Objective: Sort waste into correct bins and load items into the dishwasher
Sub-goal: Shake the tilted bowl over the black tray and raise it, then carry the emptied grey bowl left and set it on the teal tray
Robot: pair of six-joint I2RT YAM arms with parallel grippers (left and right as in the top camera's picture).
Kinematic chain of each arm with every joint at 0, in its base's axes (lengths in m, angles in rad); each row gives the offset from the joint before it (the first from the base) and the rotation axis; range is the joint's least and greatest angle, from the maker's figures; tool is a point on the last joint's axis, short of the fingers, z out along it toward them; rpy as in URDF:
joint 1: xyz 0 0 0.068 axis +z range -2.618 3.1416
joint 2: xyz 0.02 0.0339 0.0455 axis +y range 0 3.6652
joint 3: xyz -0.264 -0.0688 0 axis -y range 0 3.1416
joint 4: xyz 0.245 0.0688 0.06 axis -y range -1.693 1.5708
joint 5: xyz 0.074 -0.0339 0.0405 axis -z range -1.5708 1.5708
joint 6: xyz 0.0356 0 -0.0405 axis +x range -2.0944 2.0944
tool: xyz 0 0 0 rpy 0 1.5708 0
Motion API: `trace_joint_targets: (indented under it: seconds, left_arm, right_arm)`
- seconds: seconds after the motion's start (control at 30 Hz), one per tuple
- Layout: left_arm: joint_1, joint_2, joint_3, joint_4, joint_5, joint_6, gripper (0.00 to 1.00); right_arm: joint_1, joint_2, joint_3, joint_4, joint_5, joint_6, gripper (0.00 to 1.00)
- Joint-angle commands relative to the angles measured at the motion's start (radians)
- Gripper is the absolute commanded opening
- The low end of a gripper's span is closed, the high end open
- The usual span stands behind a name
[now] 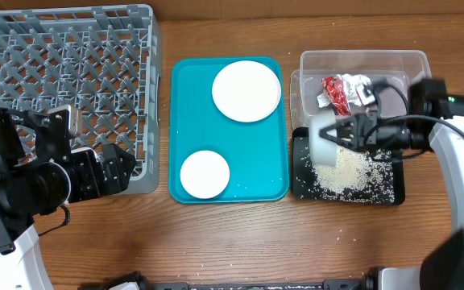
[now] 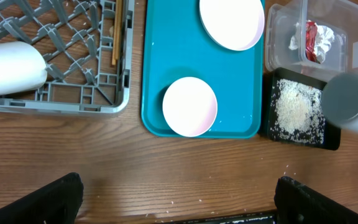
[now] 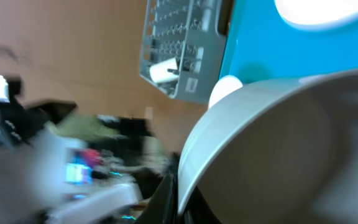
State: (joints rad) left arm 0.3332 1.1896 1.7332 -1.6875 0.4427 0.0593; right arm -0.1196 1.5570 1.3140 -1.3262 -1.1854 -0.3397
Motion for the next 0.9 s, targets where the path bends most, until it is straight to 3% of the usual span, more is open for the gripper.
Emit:
trace_joint_targets:
  seconds: [0.0, 0.17, 0.3, 0.47, 0.63, 0.87]
  left_arm:
    - [-0.006, 0.002, 0.005, -0.002, 0.018, 0.019, 1.0]
    - [-0.006, 0.002, 0.005, -0.002, 0.018, 0.019, 1.0]
    - [-0.006, 0.002, 0.005, -0.002, 0.018, 0.019, 1.0]
    - [-0.006, 0.002, 0.005, -0.002, 0.018, 0.019, 1.0]
    - [-0.006, 0.002, 0.005, -0.002, 0.018, 0.019, 1.0]
    - [-0.006, 0.002, 0.005, -0.002, 0.018, 0.019, 1.0]
  right_arm:
    - [0.061, -0.02, 0.019, 0.071, 0.225, 0.193, 0.04]
    - [0.33, -0.019, 0.019, 0.115, 0.475, 0.218, 0.04]
    - [0.652, -0.011, 0.019, 0.199, 0.832, 0.315, 0.04]
    - [0.932, 0.05, 0.019, 0.36, 1.224, 0.452, 0.04]
    - [1.002, 0.153, 0.019, 0.492, 1.481, 0.472, 0.04]
    - [0.961, 0.245, 0.019, 0.559, 1.353, 0.434, 0.05]
